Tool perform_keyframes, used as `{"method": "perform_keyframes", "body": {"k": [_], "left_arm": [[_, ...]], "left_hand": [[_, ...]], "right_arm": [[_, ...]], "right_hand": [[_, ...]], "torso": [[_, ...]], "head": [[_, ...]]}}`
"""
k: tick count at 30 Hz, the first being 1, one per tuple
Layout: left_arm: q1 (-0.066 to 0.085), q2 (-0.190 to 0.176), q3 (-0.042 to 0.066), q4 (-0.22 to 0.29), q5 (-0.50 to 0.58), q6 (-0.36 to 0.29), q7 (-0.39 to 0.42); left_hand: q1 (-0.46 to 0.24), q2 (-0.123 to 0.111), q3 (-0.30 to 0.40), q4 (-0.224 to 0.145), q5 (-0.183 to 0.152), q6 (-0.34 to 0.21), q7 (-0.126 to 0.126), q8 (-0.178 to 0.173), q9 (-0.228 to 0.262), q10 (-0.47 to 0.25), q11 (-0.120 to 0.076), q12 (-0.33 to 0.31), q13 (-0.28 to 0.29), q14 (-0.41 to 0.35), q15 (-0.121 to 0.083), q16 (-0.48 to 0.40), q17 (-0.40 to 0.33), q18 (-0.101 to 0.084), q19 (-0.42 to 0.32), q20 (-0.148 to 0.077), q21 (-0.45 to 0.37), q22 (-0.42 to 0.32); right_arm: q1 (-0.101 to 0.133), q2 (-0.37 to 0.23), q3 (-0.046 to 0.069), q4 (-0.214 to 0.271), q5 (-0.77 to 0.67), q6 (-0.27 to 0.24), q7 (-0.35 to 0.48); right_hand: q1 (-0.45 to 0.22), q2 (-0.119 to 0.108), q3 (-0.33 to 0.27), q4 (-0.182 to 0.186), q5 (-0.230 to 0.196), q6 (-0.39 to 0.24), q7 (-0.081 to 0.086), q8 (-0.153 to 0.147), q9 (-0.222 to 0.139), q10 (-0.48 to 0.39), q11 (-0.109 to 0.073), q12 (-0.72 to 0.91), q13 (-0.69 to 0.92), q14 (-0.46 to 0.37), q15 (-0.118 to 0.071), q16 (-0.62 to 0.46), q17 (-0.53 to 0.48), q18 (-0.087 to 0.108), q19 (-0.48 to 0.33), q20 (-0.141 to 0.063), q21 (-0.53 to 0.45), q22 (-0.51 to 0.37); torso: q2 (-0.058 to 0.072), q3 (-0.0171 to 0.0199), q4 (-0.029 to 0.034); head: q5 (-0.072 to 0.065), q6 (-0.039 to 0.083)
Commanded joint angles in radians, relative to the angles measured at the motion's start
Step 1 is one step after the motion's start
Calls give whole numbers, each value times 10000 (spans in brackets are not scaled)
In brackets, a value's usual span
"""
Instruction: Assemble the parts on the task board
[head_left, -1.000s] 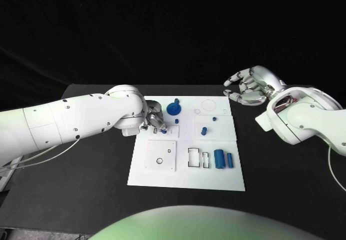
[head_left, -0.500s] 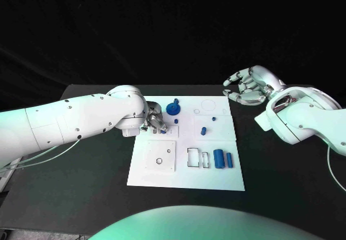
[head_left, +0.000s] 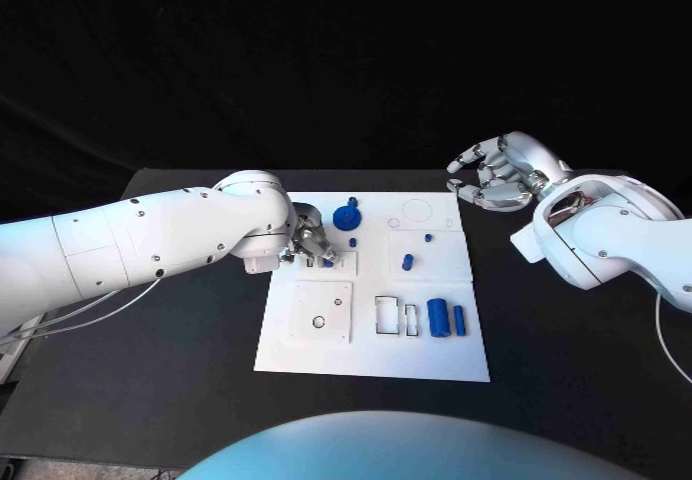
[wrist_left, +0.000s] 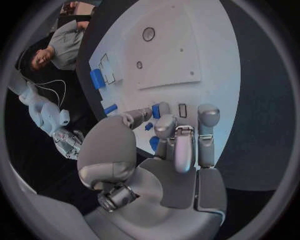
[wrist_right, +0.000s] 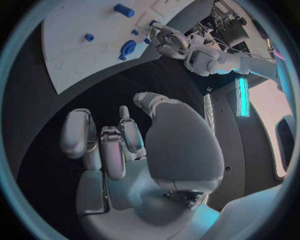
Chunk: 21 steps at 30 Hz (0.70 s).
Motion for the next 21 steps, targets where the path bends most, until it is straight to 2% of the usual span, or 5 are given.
{"method": "perform_keyframes", "body": {"k": [1,6,11,17,21], "left_arm": [[-10,-32,4,43,118,-21,4],[-3,-115,62,50,105,-96,37],[10,-185,103,85,104,-57,75],[44,-354,253,215,289,80,229],[121,-517,415,361,495,109,324]], "left_hand": [[149,-137,-775,402,450,-19,82,-36,-24,-85,38,13,-22,1034,-18,2,2448,-131,105,-11,-67,1],[125,-155,-1987,934,1800,-4,99,-7,-59,-82,48,37,-5,1039,-14,9,2470,-136,162,-15,-130,48],[-296,-2,-3270,961,16,8,73,-14,-118,-45,33,97,65,1060,-24,40,2564,-139,214,-9,-171,113],[-371,257,-3510,962,8,39,59,8,-128,-40,24,107,71,1068,-30,52,2601,-140,224,-8,-187,133],[-19,388,-3645,947,524,25,50,3,-156,-54,14,100,55,1065,-38,49,2590,-135,215,-12,-224,151]], "right_arm": [[-9,-8,0,24,-30,31,63],[-12,-9,0,21,-30,28,52],[-18,6,0,5,-30,27,-4],[-33,-6,0,-15,-57,60,-75],[-42,-7,0,-63,-64,60,-88]], "right_hand": [[-64,9,87,-6,34,-53,-7,11,0,-17,-26,-25,-33,948,-79,-25,2381,72,18,-47,8,205],[-40,-25,111,-76,-68,-123,2,-9,-5,-24,-19,-31,-41,944,-74,-31,2367,76,9,-47,-26,192],[10,-19,147,-147,-144,-132,3,0,1,-7,-19,-16,-21,952,-73,-20,2395,66,32,-47,12,221],[105,-38,209,-286,-185,-159,8,5,6,-22,-17,-27,-40,951,-72,-22,2391,68,31,-48,-9,218],[105,-38,209,-286,-185,-159,8,5,6,-22,-17,-27,-40,951,-72,-22,2391,68,31,-48,-9,218]], "torso": [[5,2,2],[-6,11,-5],[-2,-8,-7],[-5,-6,6],[-22,-7,15]], "head": [[-19,2],[-7,2],[-44,56],[-35,109],[-29,163]]}}
